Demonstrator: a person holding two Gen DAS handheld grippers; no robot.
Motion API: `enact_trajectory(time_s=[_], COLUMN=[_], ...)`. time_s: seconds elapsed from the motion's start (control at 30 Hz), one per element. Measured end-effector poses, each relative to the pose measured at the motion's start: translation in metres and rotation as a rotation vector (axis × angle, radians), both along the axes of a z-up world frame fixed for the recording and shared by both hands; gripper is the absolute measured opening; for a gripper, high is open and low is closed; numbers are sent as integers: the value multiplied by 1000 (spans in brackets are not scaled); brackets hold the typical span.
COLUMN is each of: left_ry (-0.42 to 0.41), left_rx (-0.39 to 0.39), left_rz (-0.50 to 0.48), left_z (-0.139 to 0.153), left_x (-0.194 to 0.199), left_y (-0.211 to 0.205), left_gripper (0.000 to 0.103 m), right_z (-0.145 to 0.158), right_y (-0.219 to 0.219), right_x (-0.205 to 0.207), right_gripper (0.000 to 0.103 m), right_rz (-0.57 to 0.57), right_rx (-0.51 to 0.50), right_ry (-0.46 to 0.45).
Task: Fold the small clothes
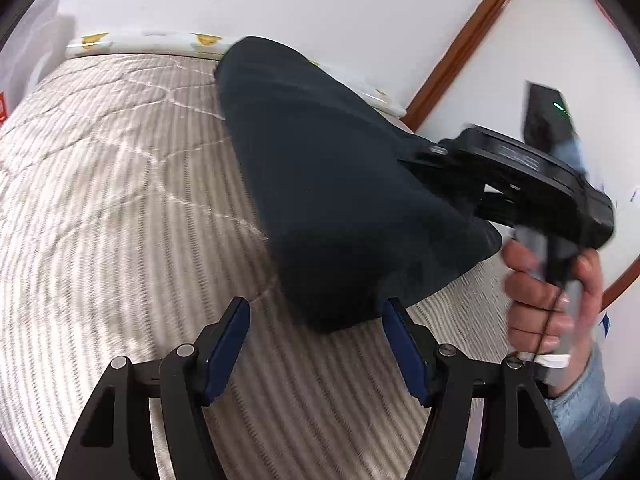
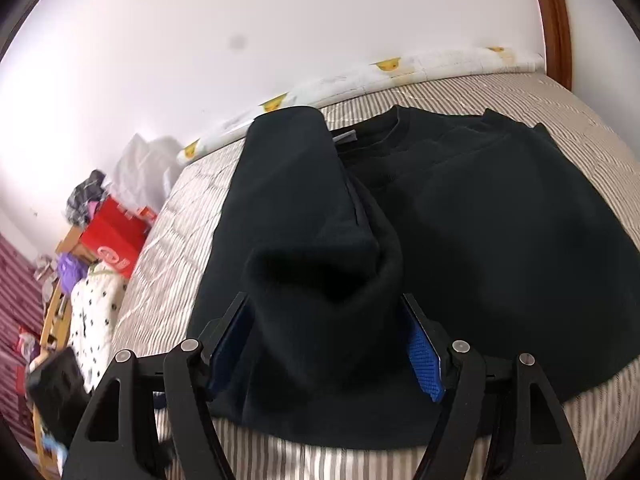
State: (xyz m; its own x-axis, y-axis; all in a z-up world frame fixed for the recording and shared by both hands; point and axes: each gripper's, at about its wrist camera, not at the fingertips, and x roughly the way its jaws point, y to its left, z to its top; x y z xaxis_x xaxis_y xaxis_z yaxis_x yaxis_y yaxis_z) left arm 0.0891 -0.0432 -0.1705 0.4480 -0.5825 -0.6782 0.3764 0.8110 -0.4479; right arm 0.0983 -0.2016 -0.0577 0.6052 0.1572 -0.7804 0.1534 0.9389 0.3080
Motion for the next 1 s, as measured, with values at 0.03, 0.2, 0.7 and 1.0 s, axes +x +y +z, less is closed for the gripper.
enact_trajectory(time_s=[0.03,0.2,0.7,1.0], left_ry=[1,-12,0,-32], left_rx=[2,41,126,162], left_rz=[-6,4,-48,-38], left_z=[0,4,10,16], left_x=[3,14,30,29], left_y=[-7,-29,-96,-134], left_gripper=[66,66,66,62], right_z=[-3,9,57,7], right_y=[0,-6,-130,-194], right_x=[6,11,-43,-63], right_gripper=[65,18,14,15], right_rz=[-10,43,-182,-233], right_rx=[4,-27,-225,-193], right_ry=[-2,-79,-235,-127])
